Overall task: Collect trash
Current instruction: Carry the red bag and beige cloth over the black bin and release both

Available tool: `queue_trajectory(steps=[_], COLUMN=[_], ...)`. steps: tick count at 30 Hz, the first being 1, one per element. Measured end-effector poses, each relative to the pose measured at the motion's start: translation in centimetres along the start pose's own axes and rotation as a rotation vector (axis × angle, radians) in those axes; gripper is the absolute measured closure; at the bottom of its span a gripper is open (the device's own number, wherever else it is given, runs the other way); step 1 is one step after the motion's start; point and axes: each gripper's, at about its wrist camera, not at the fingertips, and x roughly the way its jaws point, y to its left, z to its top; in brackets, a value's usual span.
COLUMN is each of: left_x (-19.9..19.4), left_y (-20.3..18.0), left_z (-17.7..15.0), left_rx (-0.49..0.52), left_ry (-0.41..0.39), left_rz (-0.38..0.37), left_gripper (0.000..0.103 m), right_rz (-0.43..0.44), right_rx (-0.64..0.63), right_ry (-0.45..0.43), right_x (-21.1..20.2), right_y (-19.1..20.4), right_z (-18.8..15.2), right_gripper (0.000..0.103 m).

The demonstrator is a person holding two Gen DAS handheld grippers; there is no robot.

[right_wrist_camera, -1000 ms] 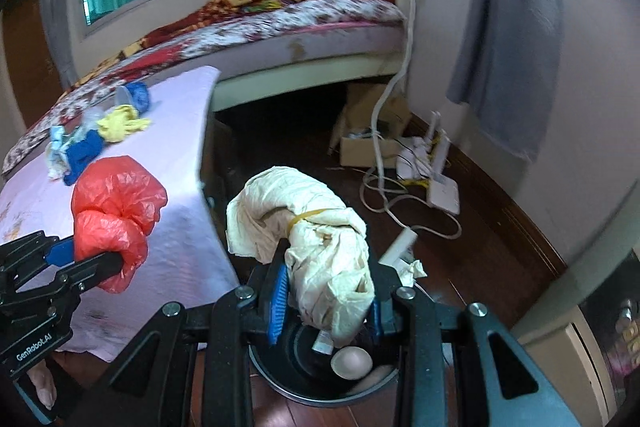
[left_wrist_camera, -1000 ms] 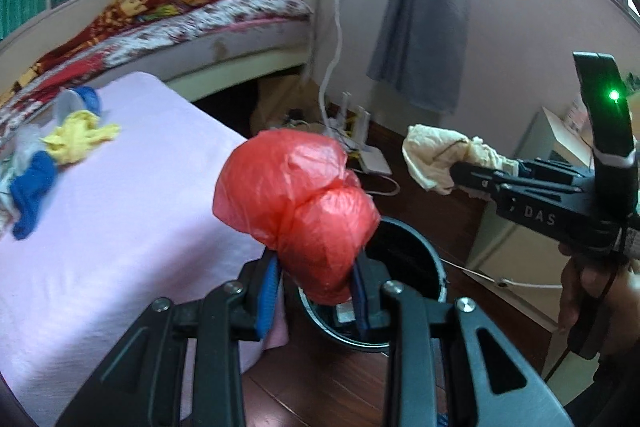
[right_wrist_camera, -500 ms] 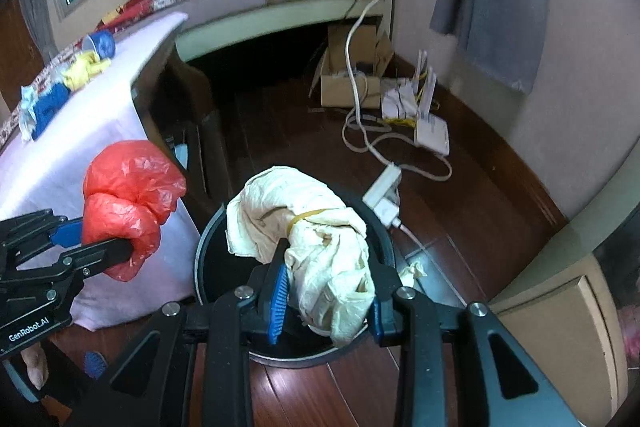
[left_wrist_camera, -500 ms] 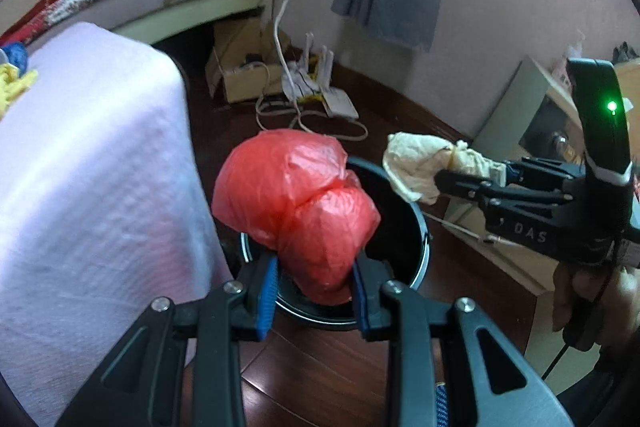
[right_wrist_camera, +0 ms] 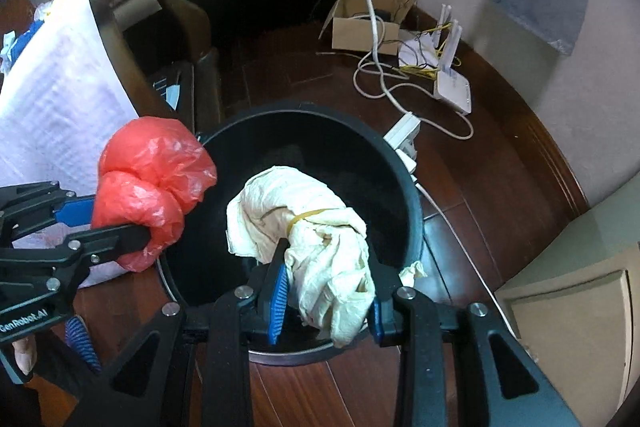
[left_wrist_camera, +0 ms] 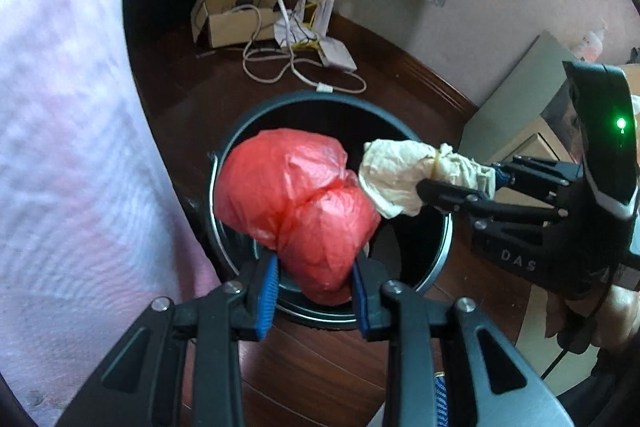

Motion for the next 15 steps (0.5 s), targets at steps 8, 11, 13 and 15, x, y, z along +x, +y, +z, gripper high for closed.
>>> queue_trajectory(steps=[8, 11, 13, 15], left_x=[-0.5, -0.8, -1.2, -1.9], left_y=[1.8, 2.4, 2.7, 2.8], left_z=[-0.6, -0.8, -0.8, -0.9], left_rx=[-0.067, -0.092, -0.095, -0.093], left_ry=[-0.018, -0.025, -0.030, -0.040], left_rz=[0.053, 0.085, 0.103, 0.113], left_gripper=[0.008, 0.008, 0.008, 0.008], right_rz=[-0.145, -0.150, -0.149, -0.141], right_rx=[0.002, 0.034, 0.046, 0.047], right_ry=[0.060, 0.048, 0.043, 0.029], right_x=[2.1, 1.6, 1.1, 0.5], right_y=[-1.3, -1.8, -1.8, -1.5], right_z=[0.0, 0.3, 0.5, 0.7], right_gripper=[0.022, 0.009, 0.007, 0.006])
